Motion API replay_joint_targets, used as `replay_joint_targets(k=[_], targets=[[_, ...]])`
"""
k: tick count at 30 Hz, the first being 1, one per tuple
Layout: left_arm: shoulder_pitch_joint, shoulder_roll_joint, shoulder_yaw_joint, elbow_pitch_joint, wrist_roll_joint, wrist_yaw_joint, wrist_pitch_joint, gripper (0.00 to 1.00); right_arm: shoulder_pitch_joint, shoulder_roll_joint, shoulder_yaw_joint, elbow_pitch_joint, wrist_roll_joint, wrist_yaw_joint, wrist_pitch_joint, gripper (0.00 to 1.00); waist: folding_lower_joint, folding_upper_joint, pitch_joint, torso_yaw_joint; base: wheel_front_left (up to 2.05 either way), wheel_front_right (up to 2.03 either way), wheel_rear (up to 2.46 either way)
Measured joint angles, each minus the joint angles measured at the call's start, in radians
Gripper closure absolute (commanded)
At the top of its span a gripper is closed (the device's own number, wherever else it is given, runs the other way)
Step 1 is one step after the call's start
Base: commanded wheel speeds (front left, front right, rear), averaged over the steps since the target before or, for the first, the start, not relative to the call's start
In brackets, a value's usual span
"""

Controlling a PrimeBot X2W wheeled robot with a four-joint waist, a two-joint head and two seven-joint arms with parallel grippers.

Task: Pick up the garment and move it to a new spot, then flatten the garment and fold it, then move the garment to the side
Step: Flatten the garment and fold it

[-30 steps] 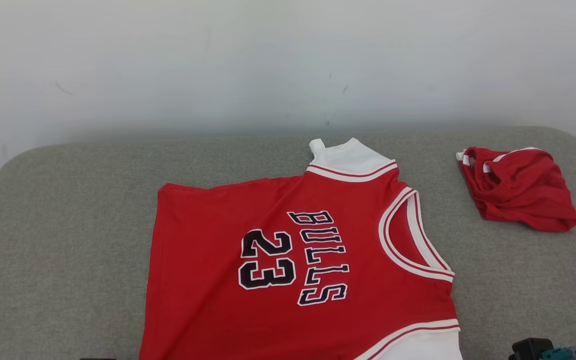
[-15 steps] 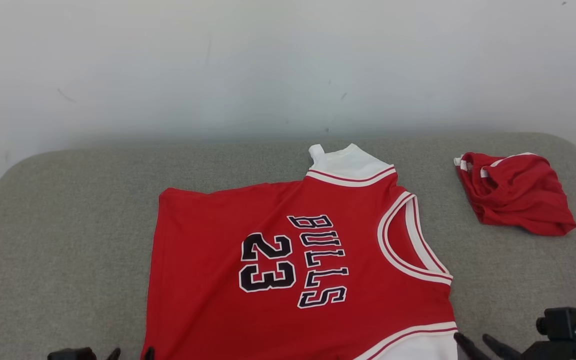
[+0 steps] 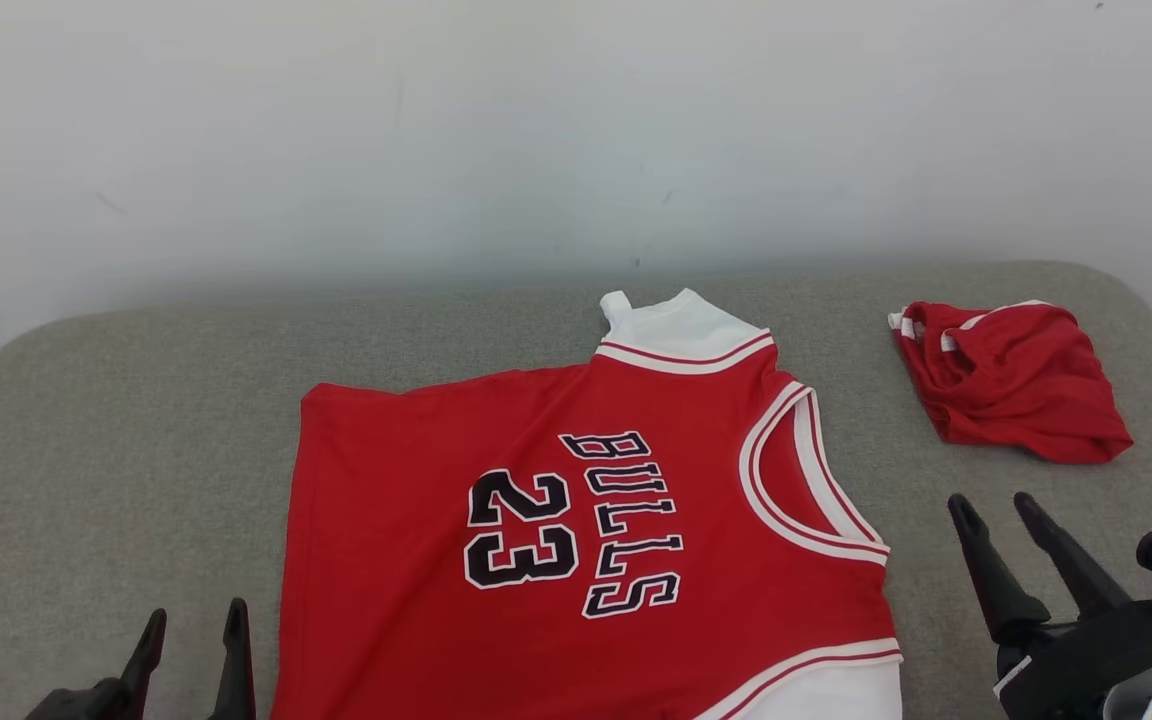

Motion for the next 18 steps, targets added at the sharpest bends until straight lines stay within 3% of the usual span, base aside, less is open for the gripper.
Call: replay_joint_targets(k=[11, 18], targets=[[0.034, -0.007, 0.002, -0.019, 0.089, 0.017, -0.032, 0.00, 0.003, -0.002, -0.041, 0.036, -0.115, -0.013, -0.173, 0.00, 0.0000, 0.0000, 0.015, -0.017, 0.00, 0.00, 0.00], [0.052, -0.034, 0.026, -0.044, 0.114, 0.025, -0.040, 0.00, 0.038, 0.004, -0.044, 0.061, -0.145, -0.022, -0.196, 0.00, 0.0000, 0.0000, 0.019, -0.024, 0.00, 0.00, 0.00]])
